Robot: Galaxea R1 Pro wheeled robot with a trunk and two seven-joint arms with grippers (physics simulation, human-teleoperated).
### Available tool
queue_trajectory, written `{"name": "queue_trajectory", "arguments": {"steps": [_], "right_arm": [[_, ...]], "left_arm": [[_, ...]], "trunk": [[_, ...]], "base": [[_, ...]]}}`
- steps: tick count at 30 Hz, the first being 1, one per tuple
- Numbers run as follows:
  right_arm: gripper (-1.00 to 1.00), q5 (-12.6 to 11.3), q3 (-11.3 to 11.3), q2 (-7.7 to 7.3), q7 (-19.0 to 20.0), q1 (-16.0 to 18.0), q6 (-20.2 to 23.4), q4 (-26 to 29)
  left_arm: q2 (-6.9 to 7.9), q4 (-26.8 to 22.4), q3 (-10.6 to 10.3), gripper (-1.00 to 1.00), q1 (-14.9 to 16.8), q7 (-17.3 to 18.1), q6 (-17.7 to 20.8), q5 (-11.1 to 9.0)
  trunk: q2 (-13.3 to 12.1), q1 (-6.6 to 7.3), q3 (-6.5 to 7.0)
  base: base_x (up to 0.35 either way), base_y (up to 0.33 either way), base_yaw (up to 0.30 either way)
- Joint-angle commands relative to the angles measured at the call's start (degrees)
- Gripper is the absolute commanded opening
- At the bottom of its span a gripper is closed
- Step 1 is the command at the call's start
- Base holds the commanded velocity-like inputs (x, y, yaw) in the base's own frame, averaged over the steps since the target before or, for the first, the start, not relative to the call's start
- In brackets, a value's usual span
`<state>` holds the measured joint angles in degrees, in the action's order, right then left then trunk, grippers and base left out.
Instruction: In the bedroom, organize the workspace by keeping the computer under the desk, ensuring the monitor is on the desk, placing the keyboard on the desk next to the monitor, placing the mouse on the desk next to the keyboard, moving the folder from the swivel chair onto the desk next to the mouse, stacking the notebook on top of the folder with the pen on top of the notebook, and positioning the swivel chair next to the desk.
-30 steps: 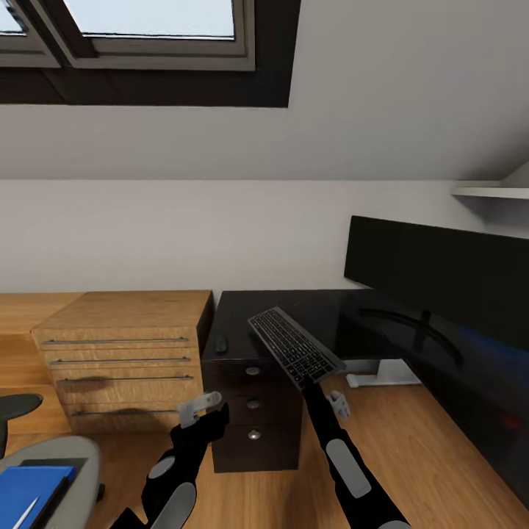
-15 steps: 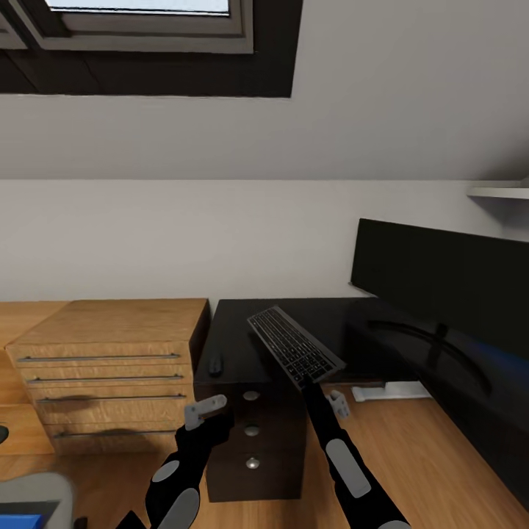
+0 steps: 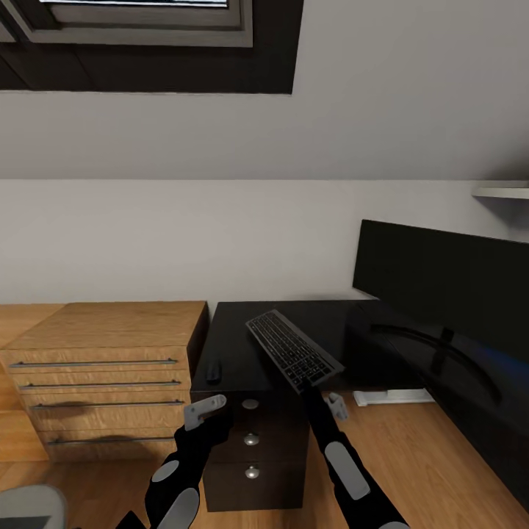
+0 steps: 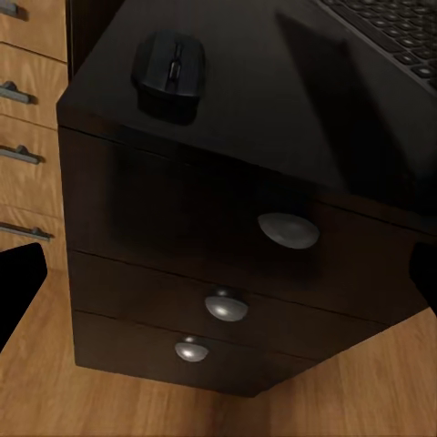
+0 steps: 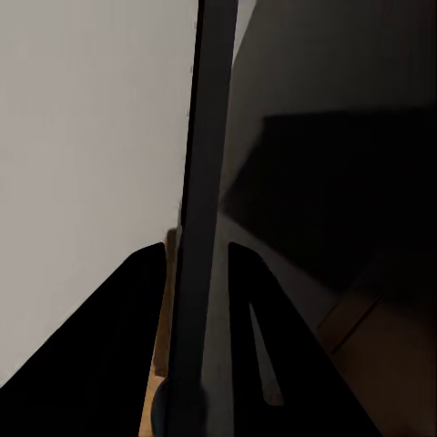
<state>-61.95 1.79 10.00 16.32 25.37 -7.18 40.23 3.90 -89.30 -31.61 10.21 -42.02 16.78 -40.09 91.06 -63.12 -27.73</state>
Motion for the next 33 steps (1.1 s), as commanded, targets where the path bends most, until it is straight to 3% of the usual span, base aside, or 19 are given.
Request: {"name": "queue_trajectory", "arguments": {"steps": [1,7,14,33], "right_arm": [[-1.0,-0.63,0.16,0.0,0.23,0.04,-0.22,-0.16],[-1.0,-0.9,0.22,0.0,0.13,0.03,1.13,-0.31],[-1.0,-5.31,0.3,0.0,-0.04,0.04,2.52,-0.33],[-1.0,-5.82,0.68,0.0,-1.32,0.03,3.05,-0.33]], "left_arm": [[0.05,-0.08,-0.12,1.0,0.07,-0.43,0.17,-0.25],[0.05,-0.08,-0.12,1.0,0.07,-0.43,0.12,-0.25],[0.05,-0.07,-0.12,1.0,0.07,-0.43,0.09,-0.25],[0.05,-0.08,-0.12,1.0,0.06,-0.43,0.09,-0.25]], "trunk": [[0.04,0.0,-0.06],[0.04,0.0,-0.06],[0.04,0.0,-0.06],[0.04,0.0,-0.06]], "base": [[0.0,0.0,0.0],[0.0,0.0,0.0],[0.0,0.0,0.0],[-0.056,0.024,0.0]]}}
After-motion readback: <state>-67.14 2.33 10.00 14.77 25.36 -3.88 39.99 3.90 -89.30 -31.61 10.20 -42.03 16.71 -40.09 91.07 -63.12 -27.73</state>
